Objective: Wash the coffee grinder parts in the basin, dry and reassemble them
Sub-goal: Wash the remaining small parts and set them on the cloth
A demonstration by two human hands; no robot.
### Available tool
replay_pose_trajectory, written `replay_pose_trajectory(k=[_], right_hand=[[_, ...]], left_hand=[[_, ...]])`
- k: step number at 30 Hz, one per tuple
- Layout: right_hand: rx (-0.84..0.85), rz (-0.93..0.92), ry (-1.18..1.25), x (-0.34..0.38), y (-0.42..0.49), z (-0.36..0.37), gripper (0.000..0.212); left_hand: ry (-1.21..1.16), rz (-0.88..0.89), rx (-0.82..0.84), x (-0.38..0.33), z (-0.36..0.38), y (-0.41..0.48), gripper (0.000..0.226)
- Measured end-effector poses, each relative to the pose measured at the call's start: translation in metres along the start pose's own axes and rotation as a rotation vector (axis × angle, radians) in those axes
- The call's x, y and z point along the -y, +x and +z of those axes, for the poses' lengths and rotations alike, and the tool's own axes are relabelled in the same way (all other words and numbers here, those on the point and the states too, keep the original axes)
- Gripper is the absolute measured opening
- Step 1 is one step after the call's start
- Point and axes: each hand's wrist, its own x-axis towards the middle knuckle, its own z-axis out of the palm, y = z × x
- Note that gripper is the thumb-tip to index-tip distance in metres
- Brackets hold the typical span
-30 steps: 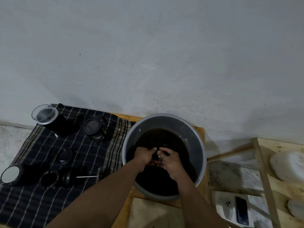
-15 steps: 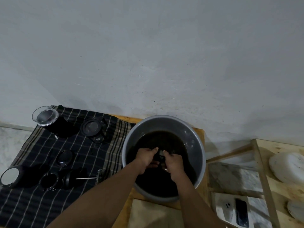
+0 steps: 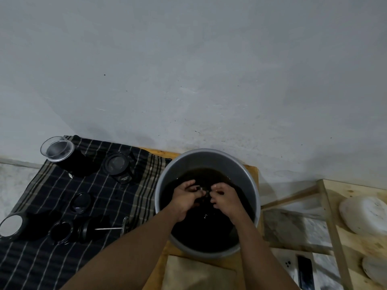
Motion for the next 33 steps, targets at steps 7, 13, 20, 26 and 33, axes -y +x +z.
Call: replay_pose_trajectory(k=[7, 13, 20, 26, 33], right_hand=[[0.01, -0.091, 0.055, -0.003, -0.001, 0.006, 0.022], [-0.03, -0.132, 0.01, -0.004, -0.001, 0.009, 0.017], [0.002, -0.151, -0.083, 0.001, -0.006, 0.009, 0.017], [-0.019, -0.178, -0.282, -0.001, -0.008, 0.012, 0.027], [0.031, -0.196, -0.142, -0.004, -0.012, 0.014, 0.034]], left_hand=[[0.017, -0.052, 0.004, -0.004, 0.001, -0.001, 0.017], [-0.012, -0.066, 0.021, -0.003, 0.001, -0.001, 0.022], [-0.038, 0.022, 0.04, 0.0, 0.0, -0.001, 0.025], [0.131, 0.143, 0.029, 0.005, -0.004, 0.0, 0.03], [0.092, -0.007, -0.055, -0.001, -0.001, -0.003, 0.032]])
